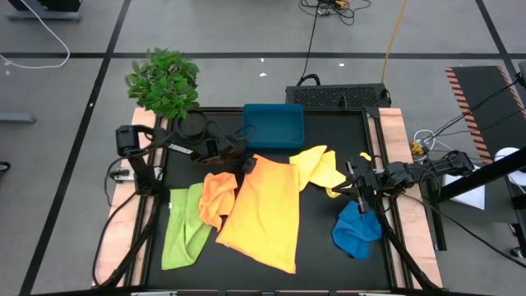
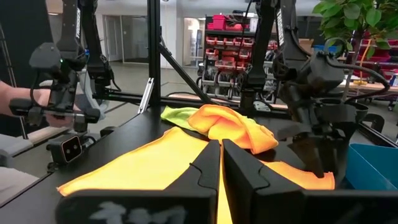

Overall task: Fold microfiber towels
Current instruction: Fold the right orange microfiber towel

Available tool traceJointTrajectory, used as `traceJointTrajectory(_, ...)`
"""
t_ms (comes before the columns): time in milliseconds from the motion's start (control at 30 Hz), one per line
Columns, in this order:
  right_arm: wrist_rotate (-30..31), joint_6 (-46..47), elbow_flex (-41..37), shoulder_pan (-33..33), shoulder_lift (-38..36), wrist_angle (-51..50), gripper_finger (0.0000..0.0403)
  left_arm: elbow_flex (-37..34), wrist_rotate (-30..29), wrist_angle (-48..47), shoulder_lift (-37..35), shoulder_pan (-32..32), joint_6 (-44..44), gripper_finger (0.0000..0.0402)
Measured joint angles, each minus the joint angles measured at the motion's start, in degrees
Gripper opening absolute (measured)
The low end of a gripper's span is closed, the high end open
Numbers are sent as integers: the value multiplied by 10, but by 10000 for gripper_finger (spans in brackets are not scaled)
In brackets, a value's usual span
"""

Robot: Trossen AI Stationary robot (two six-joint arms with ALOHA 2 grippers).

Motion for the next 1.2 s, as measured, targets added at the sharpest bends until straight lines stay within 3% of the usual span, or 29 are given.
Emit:
traceJointTrajectory(233,0,0,0,0,0,0,6,0,3,11,7,5,4,286)
traceJointTrajectory(333,0,0,0,0,0,0,6,0,3,9,6,3,12,267)
traceJointTrajectory(600,0,0,0,0,0,0,6,-1,-12,15,7,-18,48,132)
traceJointTrajectory(833,0,0,0,0,0,0,6,-1,16,40,7,-41,106,10)
traceJointTrajectory(1033,0,0,0,0,0,0,6,1,20,66,-3,-76,154,5)
traceJointTrajectory(1200,0,0,0,0,0,0,6,12,19,67,-53,-113,207,4)
